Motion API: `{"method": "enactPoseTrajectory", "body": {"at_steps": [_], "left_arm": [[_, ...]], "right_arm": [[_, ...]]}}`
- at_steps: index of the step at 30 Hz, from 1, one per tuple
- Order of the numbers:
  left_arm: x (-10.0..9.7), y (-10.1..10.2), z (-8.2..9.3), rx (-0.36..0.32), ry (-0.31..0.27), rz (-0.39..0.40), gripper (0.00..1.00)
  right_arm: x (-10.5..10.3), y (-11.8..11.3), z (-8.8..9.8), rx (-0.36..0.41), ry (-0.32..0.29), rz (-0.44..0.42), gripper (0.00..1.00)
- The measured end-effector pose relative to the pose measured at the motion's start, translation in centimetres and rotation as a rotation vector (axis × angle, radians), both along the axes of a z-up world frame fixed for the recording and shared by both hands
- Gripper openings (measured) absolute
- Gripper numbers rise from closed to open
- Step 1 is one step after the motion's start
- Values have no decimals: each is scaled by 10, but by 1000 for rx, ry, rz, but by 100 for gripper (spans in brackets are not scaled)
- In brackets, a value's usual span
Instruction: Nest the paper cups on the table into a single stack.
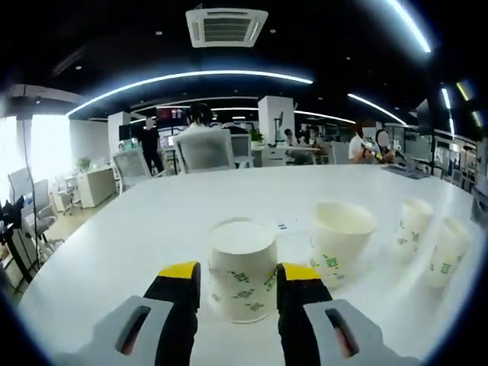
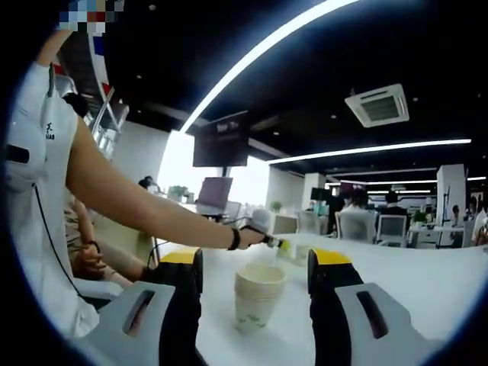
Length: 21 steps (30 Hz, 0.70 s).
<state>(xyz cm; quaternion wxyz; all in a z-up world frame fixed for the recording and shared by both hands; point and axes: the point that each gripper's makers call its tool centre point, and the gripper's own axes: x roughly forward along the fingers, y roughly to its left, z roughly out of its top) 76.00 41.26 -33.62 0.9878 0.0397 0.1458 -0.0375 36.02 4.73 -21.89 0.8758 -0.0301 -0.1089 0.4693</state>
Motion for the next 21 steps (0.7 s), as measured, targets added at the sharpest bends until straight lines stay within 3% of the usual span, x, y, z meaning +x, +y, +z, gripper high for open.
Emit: {"method": "enactPoseTrajectory", "body": {"at_steps": [12, 16, 21], "left_arm": [[-22, 4, 2, 26, -18, -15, 35], [-38, 8, 2, -21, -29, -11, 35], [-61, 1, 12, -11, -61, -27, 35]], "right_arm": [[-2, 6, -7, 14, 19, 28, 57], [-4, 4, -7, 19, 17, 36, 57], [-6, 1, -6, 31, 16, 48, 57]]}}
